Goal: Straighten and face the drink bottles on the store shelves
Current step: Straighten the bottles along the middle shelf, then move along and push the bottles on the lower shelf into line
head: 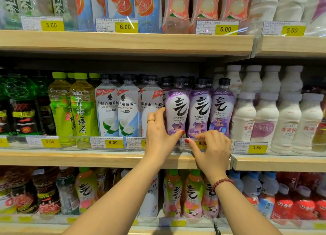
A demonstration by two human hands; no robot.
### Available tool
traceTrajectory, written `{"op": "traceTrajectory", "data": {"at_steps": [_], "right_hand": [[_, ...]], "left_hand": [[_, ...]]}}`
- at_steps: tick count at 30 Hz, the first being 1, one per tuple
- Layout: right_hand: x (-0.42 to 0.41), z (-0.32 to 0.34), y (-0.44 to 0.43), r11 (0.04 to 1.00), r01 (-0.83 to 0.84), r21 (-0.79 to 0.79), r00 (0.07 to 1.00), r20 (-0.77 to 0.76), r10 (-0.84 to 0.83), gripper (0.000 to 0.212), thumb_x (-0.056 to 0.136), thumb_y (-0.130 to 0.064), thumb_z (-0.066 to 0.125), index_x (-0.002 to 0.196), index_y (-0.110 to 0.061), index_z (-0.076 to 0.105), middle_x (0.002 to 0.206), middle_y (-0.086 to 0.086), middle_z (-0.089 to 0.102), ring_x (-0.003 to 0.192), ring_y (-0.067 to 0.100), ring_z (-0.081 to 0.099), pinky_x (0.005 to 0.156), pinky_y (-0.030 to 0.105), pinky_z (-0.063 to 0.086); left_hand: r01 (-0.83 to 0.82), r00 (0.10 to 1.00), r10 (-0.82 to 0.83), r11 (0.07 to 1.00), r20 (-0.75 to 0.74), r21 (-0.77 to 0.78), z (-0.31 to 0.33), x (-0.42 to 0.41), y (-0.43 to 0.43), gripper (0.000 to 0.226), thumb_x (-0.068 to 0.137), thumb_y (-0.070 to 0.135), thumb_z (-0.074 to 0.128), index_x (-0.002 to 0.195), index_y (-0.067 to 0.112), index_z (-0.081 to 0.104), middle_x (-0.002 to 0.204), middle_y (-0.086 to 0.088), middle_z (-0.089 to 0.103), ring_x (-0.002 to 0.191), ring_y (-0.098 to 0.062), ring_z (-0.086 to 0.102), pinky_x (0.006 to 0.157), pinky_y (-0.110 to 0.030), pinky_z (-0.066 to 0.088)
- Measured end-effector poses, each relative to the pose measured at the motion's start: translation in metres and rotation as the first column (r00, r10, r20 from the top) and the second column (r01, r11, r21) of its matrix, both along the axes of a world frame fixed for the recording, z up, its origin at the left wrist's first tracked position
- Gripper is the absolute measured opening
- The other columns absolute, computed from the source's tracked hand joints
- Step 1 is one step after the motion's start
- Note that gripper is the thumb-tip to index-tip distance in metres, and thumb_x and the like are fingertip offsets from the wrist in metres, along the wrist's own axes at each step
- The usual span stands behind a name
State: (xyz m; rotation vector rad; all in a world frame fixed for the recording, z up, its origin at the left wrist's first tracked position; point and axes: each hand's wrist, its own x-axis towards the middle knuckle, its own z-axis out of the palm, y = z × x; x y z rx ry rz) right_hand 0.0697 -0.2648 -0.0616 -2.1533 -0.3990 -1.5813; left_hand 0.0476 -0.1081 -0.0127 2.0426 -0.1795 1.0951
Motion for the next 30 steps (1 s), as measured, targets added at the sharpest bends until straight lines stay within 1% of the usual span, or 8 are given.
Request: {"op": "traceTrajectory", "data": {"at_steps": [5, 10, 13, 17, 21, 25, 28, 30], "right_hand": [[0.000, 0.001, 0.000, 1.000, -0.003, 0.000, 1.000, 0.004, 0.003, 0.042, 0.083, -0.056, 0.056, 0.082, -0.015, 0.066, 0.080, -0.001, 0.061, 0.077, 0.020, 0.057, 0.079, 0.033, 0.036], [-0.001, 0.002, 0.002, 1.000, -0.005, 0.003, 1.000, 0.010, 0.005, 0.042, 0.083, -0.055, 0.056, 0.082, -0.014, 0.065, 0.079, 0.000, 0.060, 0.076, 0.021, 0.057, 0.079, 0.032, 0.034], [-0.002, 0.003, 0.001, 1.000, -0.003, 0.001, 1.000, -0.007, 0.003, 0.041, 0.082, -0.054, 0.058, 0.082, -0.014, 0.065, 0.079, 0.000, 0.059, 0.077, 0.021, 0.056, 0.078, 0.030, 0.032], [-0.003, 0.005, 0.000, 1.000, -0.013, 0.004, 0.998, -0.063, 0.013, 0.034, 0.079, -0.049, 0.071, 0.082, -0.015, 0.064, 0.079, 0.000, 0.058, 0.078, 0.022, 0.056, 0.078, 0.030, 0.030], [-0.008, 0.009, 0.001, 1.000, -0.016, 0.020, 0.991, -0.133, 0.018, 0.032, 0.077, -0.046, 0.074, 0.082, -0.016, 0.064, 0.080, -0.001, 0.056, 0.080, 0.021, 0.054, 0.076, 0.027, 0.027], [-0.013, 0.015, 0.001, 0.999, -0.020, 0.028, 0.973, -0.228, 0.026, 0.030, 0.079, -0.047, 0.072, 0.083, -0.018, 0.064, 0.081, -0.002, 0.054, 0.084, 0.022, 0.053, 0.078, 0.029, 0.027], [-0.016, 0.025, 0.001, 0.999, -0.027, 0.043, 0.942, -0.334, 0.040, 0.030, 0.080, -0.049, 0.070, 0.084, -0.020, 0.064, 0.084, -0.006, 0.052, 0.091, 0.021, 0.053, 0.084, 0.034, 0.031], [-0.021, 0.030, 0.004, 0.998, -0.024, 0.056, 0.928, -0.370, 0.043, 0.030, 0.079, -0.048, 0.071, 0.087, -0.020, 0.066, 0.086, -0.004, 0.054, 0.094, 0.023, 0.053, 0.086, 0.038, 0.034]], "left_hand": [[0.028, 1.000, -0.028, 0.999, 0.004, -0.026, -0.001, 0.001, 0.001, 0.063, 0.071, 0.023, 0.083, 0.124, 0.021, 0.049, 0.109, 0.003, 0.057, 0.097, -0.011, 0.056, 0.085, -0.032, 0.054], [0.006, 0.999, -0.007, 0.999, -0.033, -0.052, 0.002, 0.005, 0.002, 0.053, 0.068, 0.024, 0.086, 0.112, 0.018, 0.056, 0.105, 0.002, 0.063, 0.086, -0.003, 0.053, 0.076, -0.015, 0.044], [-0.001, 0.998, -0.003, 0.997, -0.055, -0.072, 0.003, 0.005, 0.002, 0.048, 0.068, 0.025, 0.086, 0.106, 0.017, 0.059, 0.101, 0.004, 0.063, 0.085, -0.003, 0.055, 0.075, -0.014, 0.044], [-0.008, 0.994, 0.000, 0.997, -0.107, -0.081, 0.005, 0.002, 0.005, 0.045, 0.068, 0.027, 0.085, 0.103, 0.016, 0.059, 0.094, 0.008, 0.059, 0.086, -0.007, 0.058, 0.075, -0.017, 0.047], [-0.024, 0.973, 0.031, 0.999, -0.228, 0.033, 0.009, -0.008, 0.016, 0.025, 0.077, 0.034, 0.076, 0.089, 0.016, 0.064, 0.081, 0.003, 0.065, 0.079, -0.015, 0.063, 0.074, -0.037, 0.057], [-0.015, 0.967, 0.056, 0.986, -0.247, 0.163, 0.008, -0.024, 0.040, 0.024, 0.082, 0.041, 0.070, 0.083, 0.017, 0.070, 0.080, 0.003, 0.070, 0.081, -0.015, 0.064, 0.074, -0.038, 0.055], [-0.030, 0.974, 0.099, 0.949, -0.205, 0.315, 0.005, -0.038, 0.066, 0.025, 0.084, 0.041, 0.068, 0.087, 0.017, 0.071, 0.087, 0.002, 0.070, 0.091, -0.017, 0.060, 0.083, -0.036, 0.047], [-0.041, 0.981, 0.104, 0.935, -0.163, 0.353, 0.005, -0.047, 0.083, 0.026, 0.083, 0.041, 0.069, 0.091, 0.016, 0.071, 0.089, 0.000, 0.069, 0.096, -0.019, 0.056, 0.088, -0.037, 0.042]]}}
